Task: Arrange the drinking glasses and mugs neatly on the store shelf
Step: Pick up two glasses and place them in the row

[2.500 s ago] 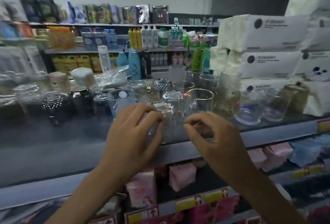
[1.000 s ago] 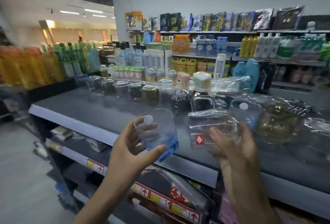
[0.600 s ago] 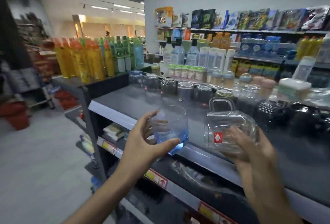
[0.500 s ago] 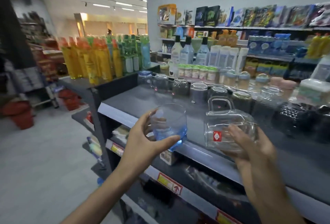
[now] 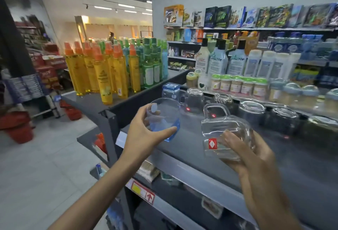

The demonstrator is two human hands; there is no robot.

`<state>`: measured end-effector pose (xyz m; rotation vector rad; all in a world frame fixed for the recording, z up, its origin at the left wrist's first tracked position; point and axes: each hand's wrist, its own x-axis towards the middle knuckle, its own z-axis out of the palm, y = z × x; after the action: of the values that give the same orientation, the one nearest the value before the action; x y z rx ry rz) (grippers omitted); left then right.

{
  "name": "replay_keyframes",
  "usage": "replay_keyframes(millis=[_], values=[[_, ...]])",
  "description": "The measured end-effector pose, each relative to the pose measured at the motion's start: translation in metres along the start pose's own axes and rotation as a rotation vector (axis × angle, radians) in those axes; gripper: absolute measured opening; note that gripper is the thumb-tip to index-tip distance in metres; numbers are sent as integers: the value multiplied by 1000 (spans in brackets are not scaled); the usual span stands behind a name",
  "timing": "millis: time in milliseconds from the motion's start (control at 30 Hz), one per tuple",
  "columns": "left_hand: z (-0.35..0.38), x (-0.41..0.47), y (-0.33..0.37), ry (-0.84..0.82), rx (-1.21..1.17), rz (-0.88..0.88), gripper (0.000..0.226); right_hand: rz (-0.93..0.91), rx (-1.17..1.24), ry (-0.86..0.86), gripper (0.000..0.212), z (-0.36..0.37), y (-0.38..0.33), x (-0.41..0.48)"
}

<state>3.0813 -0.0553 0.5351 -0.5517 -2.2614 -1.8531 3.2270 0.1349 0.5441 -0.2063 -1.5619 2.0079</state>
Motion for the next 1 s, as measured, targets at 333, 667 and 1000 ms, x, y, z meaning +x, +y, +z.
replay_keyframes(millis=[333, 667, 1000], values=[[-2, 129, -45, 7, 132, -88, 95, -1, -89, 141, 61, 50, 30, 59], [4, 169, -71, 17, 137, -75, 96, -5, -152, 291, 57, 79, 51, 54], [8, 173, -74, -18, 127, -97, 88, 28, -148, 355, 43, 81, 61, 48]])
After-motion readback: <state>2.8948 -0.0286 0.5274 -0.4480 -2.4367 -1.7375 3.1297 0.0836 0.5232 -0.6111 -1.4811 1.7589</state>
